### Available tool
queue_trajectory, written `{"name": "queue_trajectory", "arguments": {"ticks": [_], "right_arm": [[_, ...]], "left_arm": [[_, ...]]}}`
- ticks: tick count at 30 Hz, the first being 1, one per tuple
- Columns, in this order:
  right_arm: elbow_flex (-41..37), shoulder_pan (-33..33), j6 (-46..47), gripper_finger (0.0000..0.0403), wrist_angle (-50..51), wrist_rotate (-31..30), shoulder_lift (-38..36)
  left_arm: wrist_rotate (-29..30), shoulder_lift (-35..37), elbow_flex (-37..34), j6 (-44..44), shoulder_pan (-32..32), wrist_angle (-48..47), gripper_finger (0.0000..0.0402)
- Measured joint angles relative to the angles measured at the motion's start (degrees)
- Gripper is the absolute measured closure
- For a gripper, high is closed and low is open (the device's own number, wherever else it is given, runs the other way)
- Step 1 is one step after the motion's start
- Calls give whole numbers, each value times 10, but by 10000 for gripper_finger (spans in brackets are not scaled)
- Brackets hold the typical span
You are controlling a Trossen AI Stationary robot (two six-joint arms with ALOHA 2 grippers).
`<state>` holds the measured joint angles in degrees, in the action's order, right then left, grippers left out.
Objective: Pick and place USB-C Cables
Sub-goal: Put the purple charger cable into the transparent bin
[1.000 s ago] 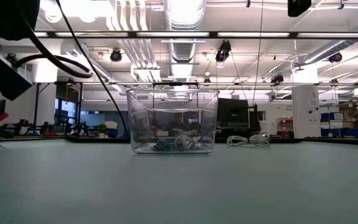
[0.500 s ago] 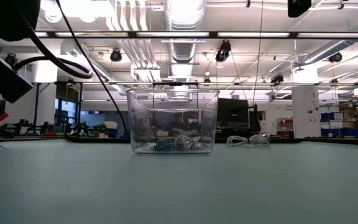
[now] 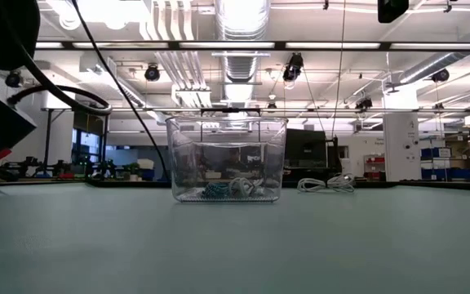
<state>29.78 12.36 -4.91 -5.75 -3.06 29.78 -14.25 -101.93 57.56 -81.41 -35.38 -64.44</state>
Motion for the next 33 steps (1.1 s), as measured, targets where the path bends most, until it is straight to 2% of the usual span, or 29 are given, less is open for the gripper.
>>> {"name": "queue_trajectory", "arguments": {"ticks": [10, 21, 29, 33], "right_arm": [[0, 0, 0, 280, 8, 0, 0], [0, 0, 0, 280, 8, 0, 0], [0, 0, 0, 280, 8, 0, 0], [0, 0, 0, 280, 8, 0, 0]], "left_arm": [[2, 2, -17, -8, 0, 31, 286], [1, 1, -19, -10, 0, 39, 389], [8, 0, -14, -8, 0, 35, 390], [43, -2, 5, -7, -1, 24, 390]]}}
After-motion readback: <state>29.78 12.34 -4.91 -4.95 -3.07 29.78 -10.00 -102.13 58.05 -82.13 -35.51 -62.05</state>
